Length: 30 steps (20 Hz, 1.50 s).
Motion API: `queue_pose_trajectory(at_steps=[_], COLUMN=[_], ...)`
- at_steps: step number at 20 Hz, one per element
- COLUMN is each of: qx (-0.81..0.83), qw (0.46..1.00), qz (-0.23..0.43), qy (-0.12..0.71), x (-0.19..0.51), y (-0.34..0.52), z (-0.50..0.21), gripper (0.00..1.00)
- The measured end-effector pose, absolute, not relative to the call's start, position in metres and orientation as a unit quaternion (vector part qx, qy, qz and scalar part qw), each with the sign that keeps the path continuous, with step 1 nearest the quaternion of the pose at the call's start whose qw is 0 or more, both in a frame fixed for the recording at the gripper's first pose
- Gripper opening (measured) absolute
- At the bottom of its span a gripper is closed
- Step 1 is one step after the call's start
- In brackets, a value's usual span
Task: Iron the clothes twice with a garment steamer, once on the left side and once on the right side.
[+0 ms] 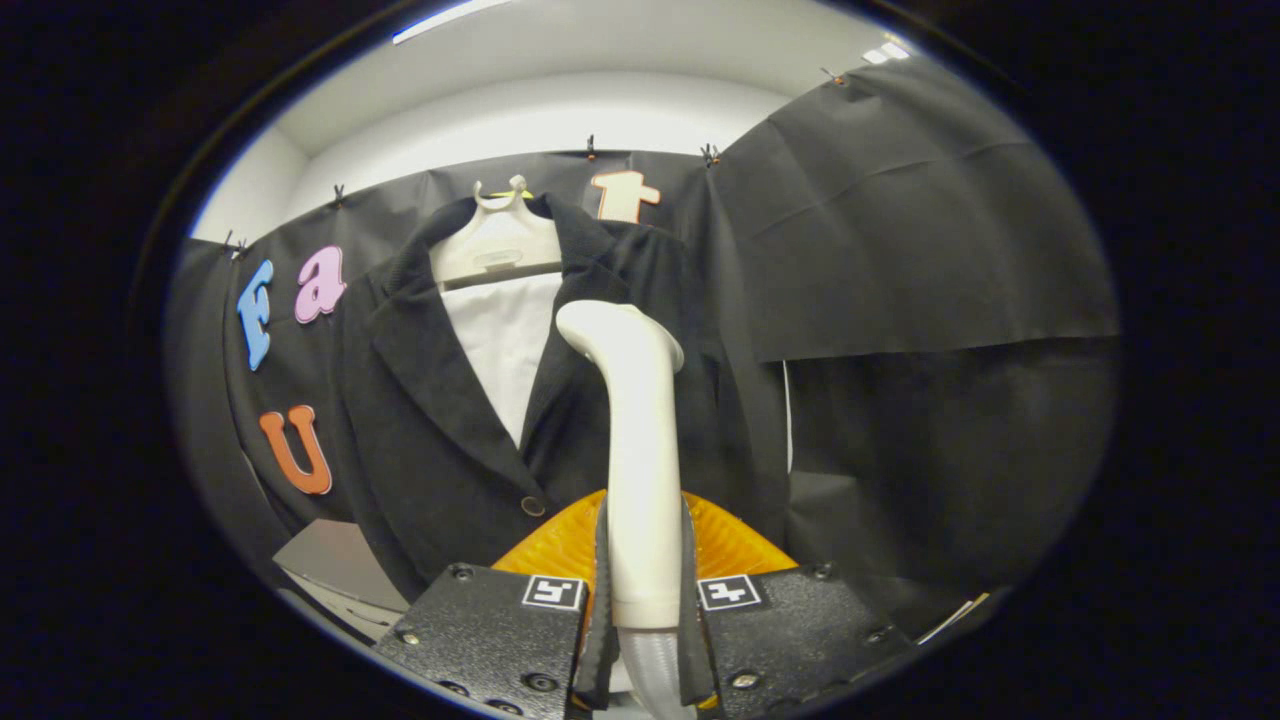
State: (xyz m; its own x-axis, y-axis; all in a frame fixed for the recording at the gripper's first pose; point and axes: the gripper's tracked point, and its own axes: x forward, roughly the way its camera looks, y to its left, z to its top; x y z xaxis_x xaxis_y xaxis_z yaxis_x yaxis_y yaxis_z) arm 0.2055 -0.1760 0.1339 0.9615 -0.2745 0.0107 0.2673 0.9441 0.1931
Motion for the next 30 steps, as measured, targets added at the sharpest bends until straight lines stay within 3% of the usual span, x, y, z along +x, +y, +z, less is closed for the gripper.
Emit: queue_pose_trajectory(at_steps=[30], qx=[0.094], qw=[0.975], qz=[-0.181], qy=[0.084], x=[0.184], y=[-0.166], z=[0.002], gripper=[0.29])
